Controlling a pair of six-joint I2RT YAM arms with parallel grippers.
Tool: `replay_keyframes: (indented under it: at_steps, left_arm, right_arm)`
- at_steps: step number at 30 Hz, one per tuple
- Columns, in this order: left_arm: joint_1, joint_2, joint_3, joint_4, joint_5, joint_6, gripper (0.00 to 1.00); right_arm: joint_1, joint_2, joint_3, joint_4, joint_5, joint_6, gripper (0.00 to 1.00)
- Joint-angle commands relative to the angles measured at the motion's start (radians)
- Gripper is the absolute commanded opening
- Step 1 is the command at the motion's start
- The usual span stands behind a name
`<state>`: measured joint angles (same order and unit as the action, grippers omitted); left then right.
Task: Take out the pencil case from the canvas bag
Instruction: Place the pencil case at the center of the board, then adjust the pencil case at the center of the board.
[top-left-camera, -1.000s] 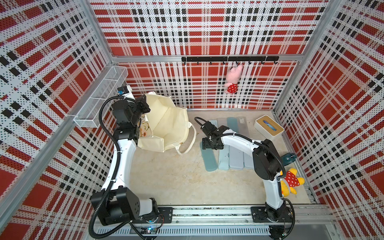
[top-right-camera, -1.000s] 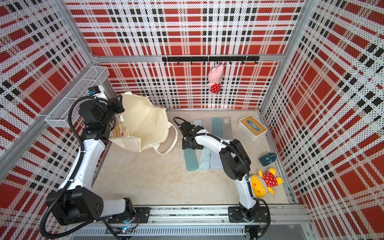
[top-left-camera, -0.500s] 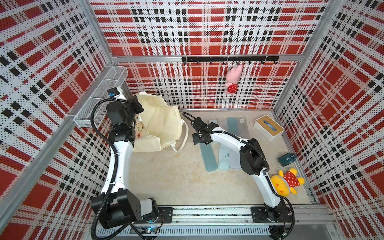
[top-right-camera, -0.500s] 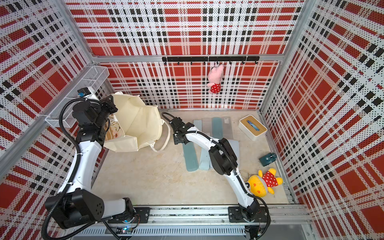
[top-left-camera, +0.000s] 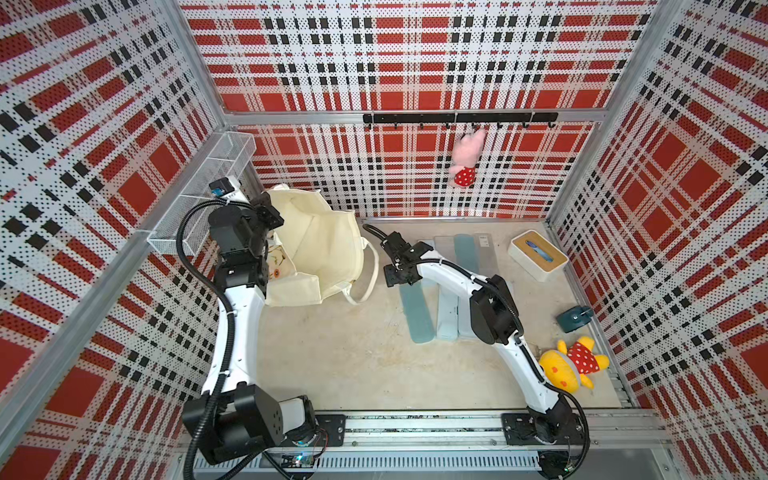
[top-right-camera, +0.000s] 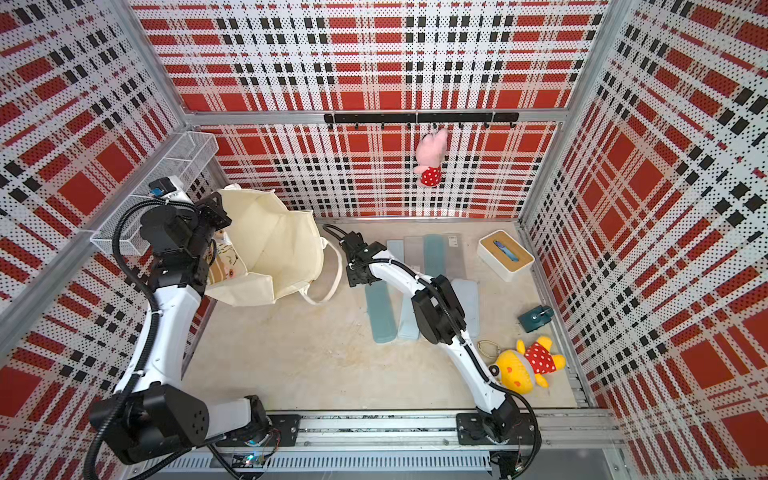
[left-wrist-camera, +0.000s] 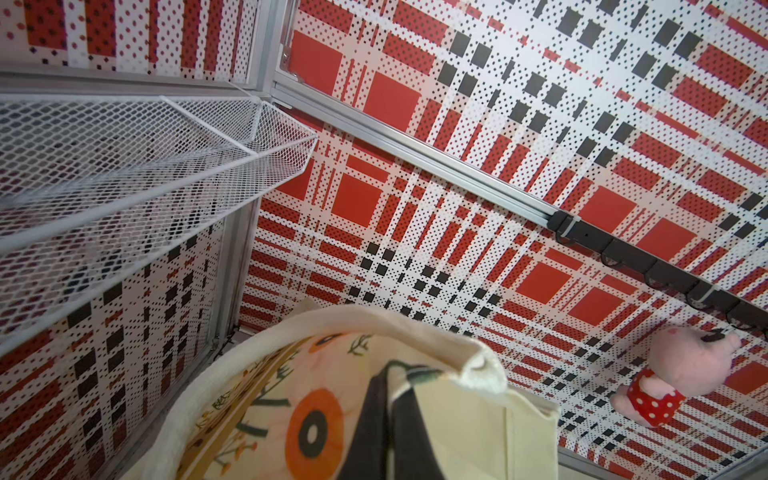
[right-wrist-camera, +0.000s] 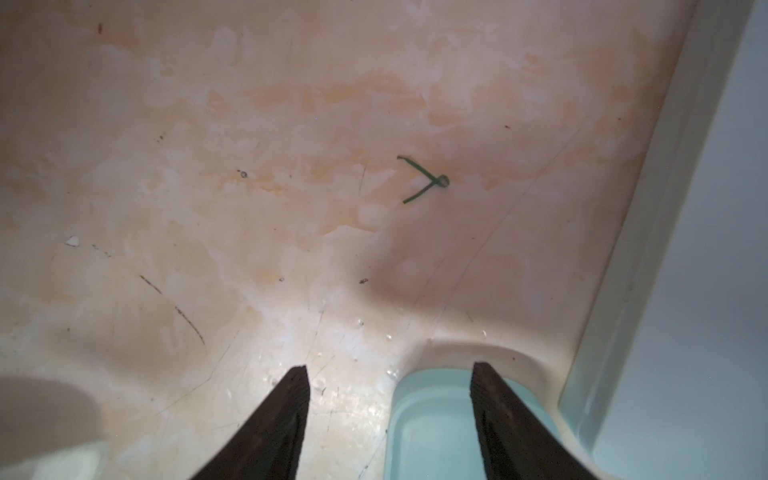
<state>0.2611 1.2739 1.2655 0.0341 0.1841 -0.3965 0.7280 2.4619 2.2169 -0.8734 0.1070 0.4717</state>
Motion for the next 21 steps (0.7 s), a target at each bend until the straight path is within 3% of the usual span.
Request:
replay_keyframes:
  at_steps: [1,21]
  left_arm:
    - [0.009,-0.036,0.002,0.078,0.014,-0.008,0.0]
    - [0.01,-0.037,-0.018,0.092,0.031,-0.012,0.0]
  right_arm:
    - [-0.005,0.025,0.018,-0.028,-0.026,0.005,0.65]
    - [-0.005,0.005,-0.014,-0.065,-0.023,0.017,0.61]
